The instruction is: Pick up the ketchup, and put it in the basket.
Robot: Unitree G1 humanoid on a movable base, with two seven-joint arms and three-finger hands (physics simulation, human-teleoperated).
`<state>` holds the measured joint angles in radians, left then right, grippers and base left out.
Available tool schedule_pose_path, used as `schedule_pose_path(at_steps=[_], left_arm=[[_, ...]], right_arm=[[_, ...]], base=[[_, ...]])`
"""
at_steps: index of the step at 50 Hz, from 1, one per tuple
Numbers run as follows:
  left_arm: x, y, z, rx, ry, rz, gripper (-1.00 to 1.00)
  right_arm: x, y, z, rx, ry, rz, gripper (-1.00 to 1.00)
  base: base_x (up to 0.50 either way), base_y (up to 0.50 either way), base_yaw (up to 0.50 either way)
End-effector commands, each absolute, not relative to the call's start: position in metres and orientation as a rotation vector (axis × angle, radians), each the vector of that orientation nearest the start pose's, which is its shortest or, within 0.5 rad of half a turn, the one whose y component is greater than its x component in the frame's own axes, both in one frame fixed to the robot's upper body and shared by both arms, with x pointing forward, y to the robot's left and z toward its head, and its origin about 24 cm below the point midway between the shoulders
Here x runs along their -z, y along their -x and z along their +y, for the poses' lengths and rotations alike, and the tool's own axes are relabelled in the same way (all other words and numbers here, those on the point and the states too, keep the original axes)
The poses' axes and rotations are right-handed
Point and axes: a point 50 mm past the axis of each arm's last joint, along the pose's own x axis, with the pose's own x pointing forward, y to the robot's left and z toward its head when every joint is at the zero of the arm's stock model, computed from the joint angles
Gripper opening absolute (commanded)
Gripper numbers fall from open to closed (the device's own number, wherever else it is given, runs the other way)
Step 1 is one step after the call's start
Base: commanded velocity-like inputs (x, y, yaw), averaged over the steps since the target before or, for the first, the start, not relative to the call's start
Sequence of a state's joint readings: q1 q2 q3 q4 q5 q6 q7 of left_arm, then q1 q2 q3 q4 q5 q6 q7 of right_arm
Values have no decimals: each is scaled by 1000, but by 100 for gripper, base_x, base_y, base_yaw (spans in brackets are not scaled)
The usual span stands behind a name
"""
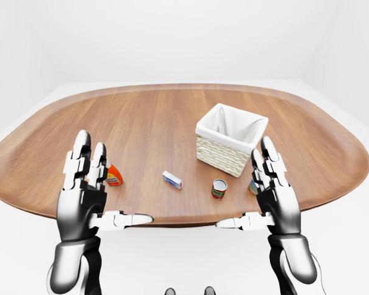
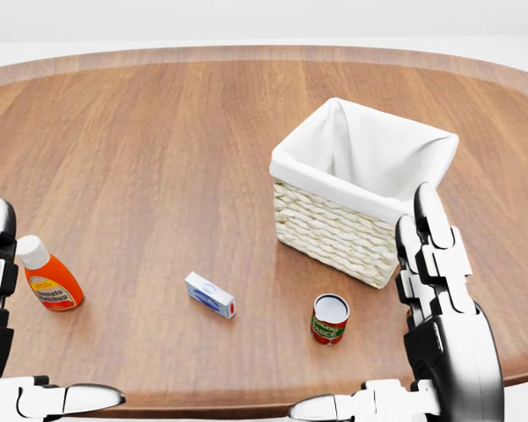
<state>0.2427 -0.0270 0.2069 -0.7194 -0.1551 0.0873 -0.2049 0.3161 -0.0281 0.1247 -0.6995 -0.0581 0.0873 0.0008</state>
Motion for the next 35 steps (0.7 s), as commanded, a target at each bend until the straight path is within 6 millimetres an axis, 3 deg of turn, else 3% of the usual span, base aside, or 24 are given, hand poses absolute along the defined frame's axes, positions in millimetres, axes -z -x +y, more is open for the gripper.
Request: schedule_pose_path(at_steps=[1, 12, 28, 35], left_arm=[[-148, -180, 192, -23, 29, -422, 100], [-150, -177, 192, -18, 30, -431, 100], [-149, -177, 191, -20, 14, -425, 100], [-149, -177, 189, -7, 11, -420, 100]], right_arm=[[-128, -182, -142, -17, 57, -304, 100], [-127, -177, -140, -48, 67, -293, 100], [-128, -178, -138, -48, 61, -301, 100], [-126, -182, -135, -54, 77, -296, 100]], base=[[0, 0, 0], [2, 8, 0], [38, 42, 0], [0, 0, 0]])
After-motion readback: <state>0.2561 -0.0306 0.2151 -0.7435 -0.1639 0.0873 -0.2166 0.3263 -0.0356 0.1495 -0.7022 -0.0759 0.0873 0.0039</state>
